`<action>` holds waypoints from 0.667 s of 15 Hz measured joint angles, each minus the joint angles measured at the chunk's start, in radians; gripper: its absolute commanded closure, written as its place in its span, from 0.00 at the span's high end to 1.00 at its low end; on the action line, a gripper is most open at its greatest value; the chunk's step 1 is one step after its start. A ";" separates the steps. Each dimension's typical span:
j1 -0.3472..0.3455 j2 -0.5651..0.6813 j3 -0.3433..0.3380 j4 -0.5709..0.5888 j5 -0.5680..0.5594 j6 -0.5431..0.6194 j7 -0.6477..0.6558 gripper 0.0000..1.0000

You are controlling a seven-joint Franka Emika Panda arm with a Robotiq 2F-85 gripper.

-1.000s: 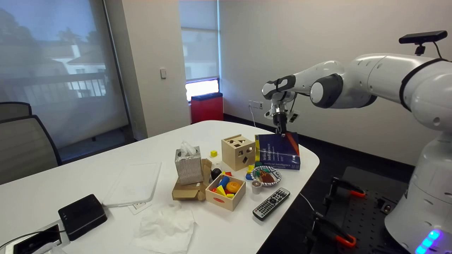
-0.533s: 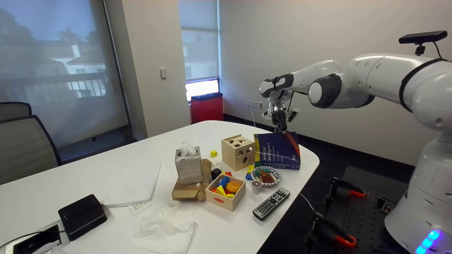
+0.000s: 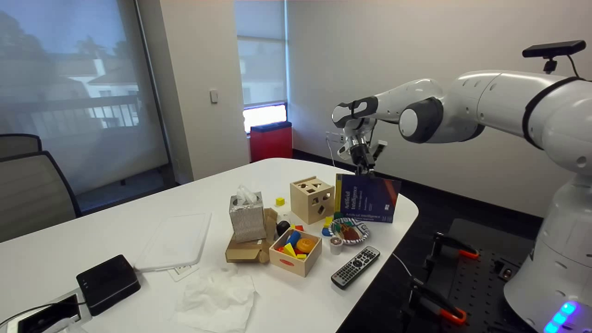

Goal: Open the book

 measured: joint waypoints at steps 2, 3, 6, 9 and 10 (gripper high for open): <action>0.011 0.000 0.000 0.000 -0.001 -0.033 -0.015 1.00; 0.017 0.001 0.000 0.000 -0.002 -0.049 -0.026 1.00; 0.030 0.004 -0.002 -0.002 -0.014 -0.100 -0.045 1.00; 0.040 0.012 -0.004 -0.016 -0.023 -0.143 -0.045 1.00; 0.043 0.015 -0.004 -0.026 -0.023 -0.147 -0.045 1.00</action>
